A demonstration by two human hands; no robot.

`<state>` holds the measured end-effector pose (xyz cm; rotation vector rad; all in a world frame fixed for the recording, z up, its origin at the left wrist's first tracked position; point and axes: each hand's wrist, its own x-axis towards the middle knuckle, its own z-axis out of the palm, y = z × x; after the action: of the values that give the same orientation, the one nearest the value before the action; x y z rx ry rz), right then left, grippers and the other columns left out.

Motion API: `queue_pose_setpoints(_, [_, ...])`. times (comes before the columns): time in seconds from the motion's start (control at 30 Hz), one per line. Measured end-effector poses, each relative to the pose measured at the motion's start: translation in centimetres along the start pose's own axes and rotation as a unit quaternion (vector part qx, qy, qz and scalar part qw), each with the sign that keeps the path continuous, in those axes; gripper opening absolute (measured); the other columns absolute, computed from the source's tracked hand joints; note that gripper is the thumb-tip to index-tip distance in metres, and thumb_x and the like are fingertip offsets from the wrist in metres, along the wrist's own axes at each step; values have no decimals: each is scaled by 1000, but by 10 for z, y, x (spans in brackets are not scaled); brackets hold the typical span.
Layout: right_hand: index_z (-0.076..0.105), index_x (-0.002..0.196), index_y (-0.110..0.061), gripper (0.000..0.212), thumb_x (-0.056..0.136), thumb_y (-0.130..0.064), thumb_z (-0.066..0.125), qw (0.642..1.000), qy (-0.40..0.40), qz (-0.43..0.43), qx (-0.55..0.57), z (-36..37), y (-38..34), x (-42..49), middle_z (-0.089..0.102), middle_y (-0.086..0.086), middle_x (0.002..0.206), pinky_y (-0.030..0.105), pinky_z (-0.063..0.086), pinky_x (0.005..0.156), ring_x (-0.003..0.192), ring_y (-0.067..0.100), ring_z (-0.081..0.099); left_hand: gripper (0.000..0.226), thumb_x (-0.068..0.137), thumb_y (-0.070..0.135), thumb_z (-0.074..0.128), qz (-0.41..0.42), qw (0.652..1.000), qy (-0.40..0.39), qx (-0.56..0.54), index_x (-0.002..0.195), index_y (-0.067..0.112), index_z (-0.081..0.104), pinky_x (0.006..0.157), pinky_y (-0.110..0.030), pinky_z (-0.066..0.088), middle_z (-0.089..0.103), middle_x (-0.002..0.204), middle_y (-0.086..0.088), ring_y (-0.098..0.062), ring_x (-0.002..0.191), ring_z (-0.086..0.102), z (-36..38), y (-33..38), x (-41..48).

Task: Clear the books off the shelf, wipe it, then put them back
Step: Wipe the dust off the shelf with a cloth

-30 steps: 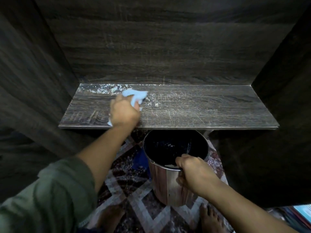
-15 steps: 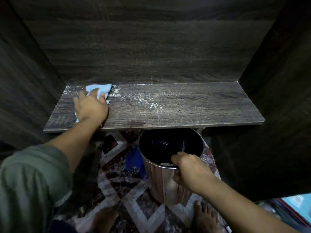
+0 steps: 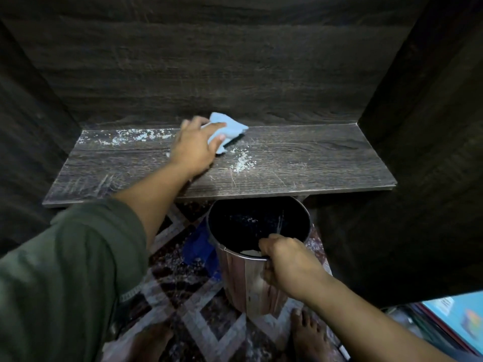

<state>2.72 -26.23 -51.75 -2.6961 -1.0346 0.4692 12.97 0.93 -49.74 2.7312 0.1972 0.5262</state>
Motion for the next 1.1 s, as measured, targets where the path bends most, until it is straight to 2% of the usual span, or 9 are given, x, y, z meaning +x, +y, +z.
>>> queue_pose_setpoints(0.1, [56,95,-19,17,78,-18,61,1000,1,4,-7,-3,2,-2,57,5,104,31,38,71,98,36,59,41,99,48,41,-20,996,-76,51,138,38,51,103,-38,30,46,142,-2,-31,123,39,1,-13,2])
queue_pose_setpoints(0.2, [57,98,-17,19,80,-17,59,1000,1,2,-17,-4,3,-3,57,5,107,30,36,72,101,34,58,41,96,56,40,6,994,-98,40,133,43,53,107,-42,27,45,144,5,-30,128,37,6,-8,-2])
queue_pose_setpoints(0.37, [59,102,-17,24,78,-17,61,1000,-6,10,8,-2,8,-4,57,5,106,32,44,78,101,36,59,48,91,55,35,79,990,-115,-9,126,36,62,107,-41,30,54,137,6,-26,125,43,9,12,-24])
queue_pose_setpoints(0.57, [58,100,-19,25,76,-19,66,1000,-13,0,-12,-4,7,-8,57,5,106,32,42,78,101,34,59,43,94,49,39,195,967,-145,-79,113,26,70,100,-36,39,64,120,7,-17,112,54,-1,35,-76])
queue_pose_setpoints(0.67, [59,96,-17,23,74,-17,67,1000,-10,-8,-12,-6,6,-10,58,6,105,31,41,75,100,34,60,39,97,42,43,220,964,-101,-106,110,19,71,96,-30,39,66,115,3,-17,107,58,-12,37,-92])
queue_pose_setpoints(0.73, [59,95,-17,21,75,-16,66,1000,-8,-10,-7,-7,6,-11,58,6,103,29,39,73,99,33,60,39,97,42,43,166,980,-36,-107,114,21,70,94,-32,39,65,117,2,-20,107,57,-19,31,-88])
queue_pose_setpoints(0.8, [58,94,-17,20,76,-16,66,1000,-8,-7,-6,-7,5,-11,57,6,103,29,40,74,99,32,60,39,96,45,44,71,994,6,-82,121,25,67,93,-33,38,62,121,0,-25,109,53,-23,22,-78])
queue_pose_setpoints(1.0, [59,99,-15,22,78,-17,64,1000,-4,1,-17,-11,4,-10,57,7,107,29,38,73,102,32,58,43,99,51,37,-116,991,-22,63,133,31,55,106,-40,29,50,140,-1,-30,125,42,5,22,-62])
queue_pose_setpoints(1.1, [59,101,-16,22,79,-16,62,1000,-1,11,-10,-9,7,-12,57,7,108,30,39,75,102,33,58,44,99,51,35,-132,989,-21,59,133,33,54,105,-41,30,48,141,-1,-31,123,43,16,31,-47])
